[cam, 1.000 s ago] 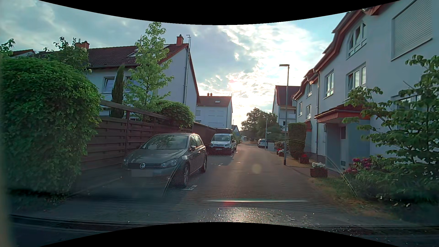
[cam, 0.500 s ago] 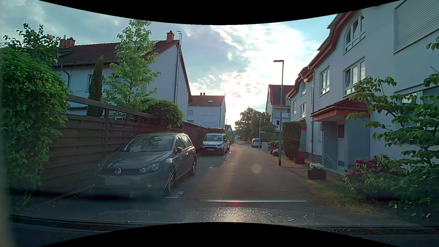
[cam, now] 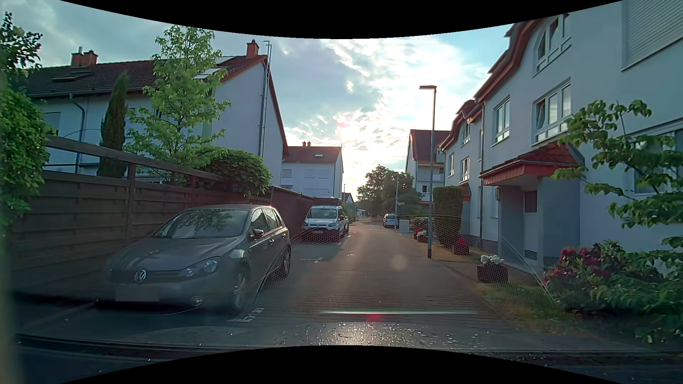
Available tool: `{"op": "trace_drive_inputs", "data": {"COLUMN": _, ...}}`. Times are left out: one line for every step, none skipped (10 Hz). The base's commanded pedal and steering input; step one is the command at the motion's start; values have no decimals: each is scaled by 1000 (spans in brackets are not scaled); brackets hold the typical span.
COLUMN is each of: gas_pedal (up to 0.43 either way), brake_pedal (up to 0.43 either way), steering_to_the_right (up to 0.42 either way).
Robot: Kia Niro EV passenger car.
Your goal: Follow the waypoints while adhering to traffic rules and regulations
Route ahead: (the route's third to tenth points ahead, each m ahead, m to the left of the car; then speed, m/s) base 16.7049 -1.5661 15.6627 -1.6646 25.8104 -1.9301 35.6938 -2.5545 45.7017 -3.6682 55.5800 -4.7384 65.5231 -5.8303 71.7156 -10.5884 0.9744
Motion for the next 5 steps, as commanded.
{"op": "trace_drive_inputs", "data": {"gas_pedal": 0, "brake_pedal": 183, "steering_to_the_right": 132}}
{"op": "trace_drive_inputs", "data": {"gas_pedal": 0, "brake_pedal": 183, "steering_to_the_right": 117}}
{"op": "trace_drive_inputs", "data": {"gas_pedal": 0, "brake_pedal": 177, "steering_to_the_right": 106}}
{"op": "trace_drive_inputs", "data": {"gas_pedal": 0, "brake_pedal": 177, "steering_to_the_right": 99}}
{"op": "trace_drive_inputs", "data": {"gas_pedal": 0, "brake_pedal": 171, "steering_to_the_right": 90}}
